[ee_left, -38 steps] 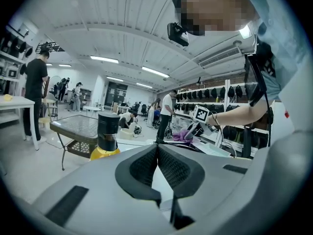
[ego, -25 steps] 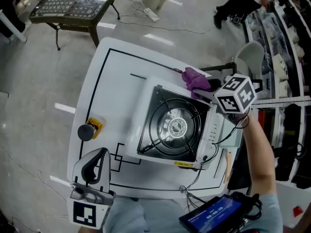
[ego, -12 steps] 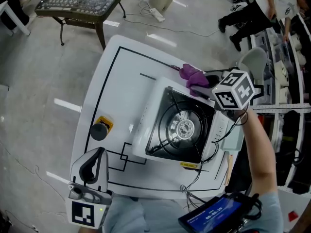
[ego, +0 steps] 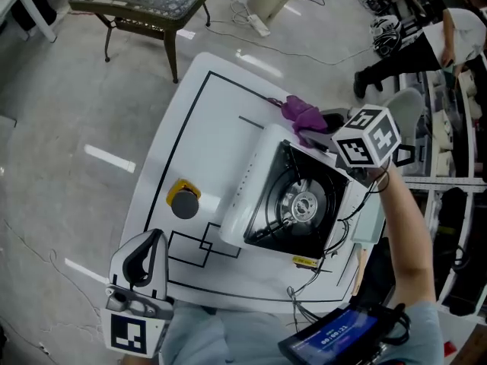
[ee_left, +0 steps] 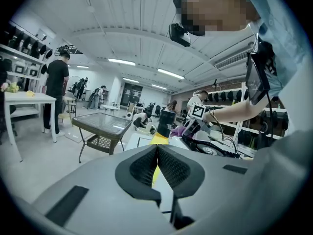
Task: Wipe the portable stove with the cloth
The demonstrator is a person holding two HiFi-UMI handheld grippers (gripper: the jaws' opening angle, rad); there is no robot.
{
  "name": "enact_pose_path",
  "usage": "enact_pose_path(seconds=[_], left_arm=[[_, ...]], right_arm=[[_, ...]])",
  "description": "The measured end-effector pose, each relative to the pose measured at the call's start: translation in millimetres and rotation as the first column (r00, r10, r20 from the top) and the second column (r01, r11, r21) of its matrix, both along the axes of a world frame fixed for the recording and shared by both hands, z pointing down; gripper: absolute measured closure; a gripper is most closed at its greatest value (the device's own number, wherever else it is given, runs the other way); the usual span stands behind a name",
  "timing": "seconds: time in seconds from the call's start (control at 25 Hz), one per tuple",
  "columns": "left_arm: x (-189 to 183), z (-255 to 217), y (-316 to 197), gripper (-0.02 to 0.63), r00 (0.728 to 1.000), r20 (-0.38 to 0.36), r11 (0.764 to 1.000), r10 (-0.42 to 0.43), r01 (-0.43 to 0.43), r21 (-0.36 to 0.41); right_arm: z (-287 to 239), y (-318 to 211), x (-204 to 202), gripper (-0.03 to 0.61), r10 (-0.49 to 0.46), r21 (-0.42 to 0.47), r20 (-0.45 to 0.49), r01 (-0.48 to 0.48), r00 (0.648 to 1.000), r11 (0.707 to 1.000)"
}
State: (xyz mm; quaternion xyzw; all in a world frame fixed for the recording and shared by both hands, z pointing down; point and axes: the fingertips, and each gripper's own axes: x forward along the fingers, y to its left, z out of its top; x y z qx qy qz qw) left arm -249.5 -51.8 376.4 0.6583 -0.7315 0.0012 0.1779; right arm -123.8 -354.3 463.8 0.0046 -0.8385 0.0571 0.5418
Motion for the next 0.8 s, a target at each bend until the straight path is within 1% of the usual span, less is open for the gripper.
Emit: enact_pose_path(seconds=[0.08, 0.2, 0.4, 0.52, 0.6, 0.72, 0.8], left_arm=[[-7.0, -0.5, 3.5, 0.595, 1.000, 0.002, 1.000, -0.013, 0.013, 0.009], [-15.7, 2.4, 11.3, 0.595, 0.999, -0.005, 0.999, -0.032, 0.032, -0.008], [-30.1, -4.4, 22.3, 0.595, 0.997, 0.003, 0.997, -0.073, 0.073, 0.019], [-34.8, -4.4, 31.2, 0.595, 0.996, -0.008, 0.996, -0.089, 0.089, -0.003], [-38.6, -7.0, 34.9, 0.595, 0.995, -0.009, 0.995, -0.102, 0.102, -0.003], [-44.9, -14.4, 39.1, 0.595, 0.993, -0.005, 0.993, -0.120, 0.120, 0.014], [-44.3, -13.4, 44.8, 0.595, 0.992, -0.011, 0.992, -0.123, 0.123, 0.002]], right_arm=[[0.0, 2.2, -10.5, 0.425, -0.012, 0.002, -0.001, 0.012, 1.000, 1.000], [-0.3, 5.9, -25.6, 0.425, -0.033, 0.006, -0.003, 0.033, 0.999, 0.999], [-4.7, 18.0, -54.2, 0.425, -0.075, 0.009, 0.004, 0.075, 0.997, 0.997], [-9.9, 27.4, -73.7, 0.425, -0.106, 0.010, 0.019, 0.106, 0.994, 0.994], [-17.4, 30.5, -86.4, 0.425, -0.115, 0.013, 0.041, 0.115, 0.993, 0.993], [-28.2, 34.0, -100.6, 0.425, -0.140, 0.037, 0.049, 0.139, 0.989, 0.990], [-29.5, 36.2, -104.9, 0.425, -0.169, 0.059, 0.029, 0.167, 0.985, 0.984]])
